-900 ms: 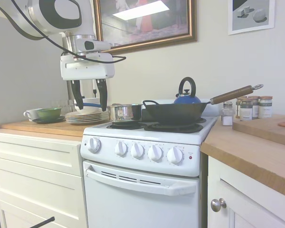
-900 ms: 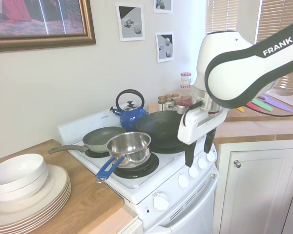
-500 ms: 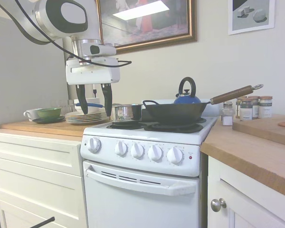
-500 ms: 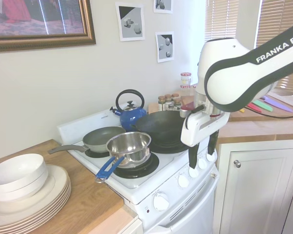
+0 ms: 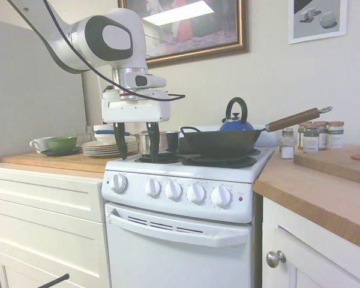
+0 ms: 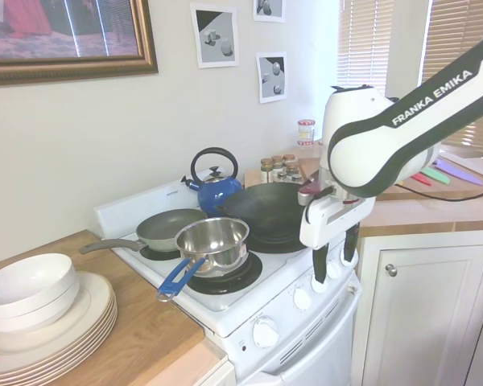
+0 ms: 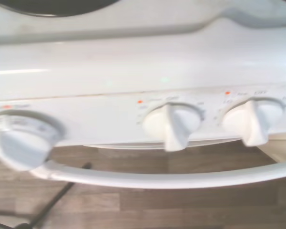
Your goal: Turn on the stove on the top left
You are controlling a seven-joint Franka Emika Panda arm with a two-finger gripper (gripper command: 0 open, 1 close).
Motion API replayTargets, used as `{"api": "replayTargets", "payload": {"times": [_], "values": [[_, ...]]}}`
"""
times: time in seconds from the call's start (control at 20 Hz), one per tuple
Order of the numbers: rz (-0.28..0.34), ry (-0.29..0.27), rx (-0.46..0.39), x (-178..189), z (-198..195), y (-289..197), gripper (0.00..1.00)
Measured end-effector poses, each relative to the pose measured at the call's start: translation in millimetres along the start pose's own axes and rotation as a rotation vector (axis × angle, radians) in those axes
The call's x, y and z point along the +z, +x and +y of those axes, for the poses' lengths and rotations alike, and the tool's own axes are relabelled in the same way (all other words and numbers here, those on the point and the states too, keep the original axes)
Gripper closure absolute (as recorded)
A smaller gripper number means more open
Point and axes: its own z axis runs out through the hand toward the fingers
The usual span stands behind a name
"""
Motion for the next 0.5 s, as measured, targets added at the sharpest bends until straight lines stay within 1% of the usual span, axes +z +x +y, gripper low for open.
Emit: {"api": "replayTargets", "payload": {"times": [0.2,0.5], "values": [[0.017,-0.024,-0.007,15,3,17,1.00],[0.029,-0.030,0.005,25,7,31,1.00]]}}
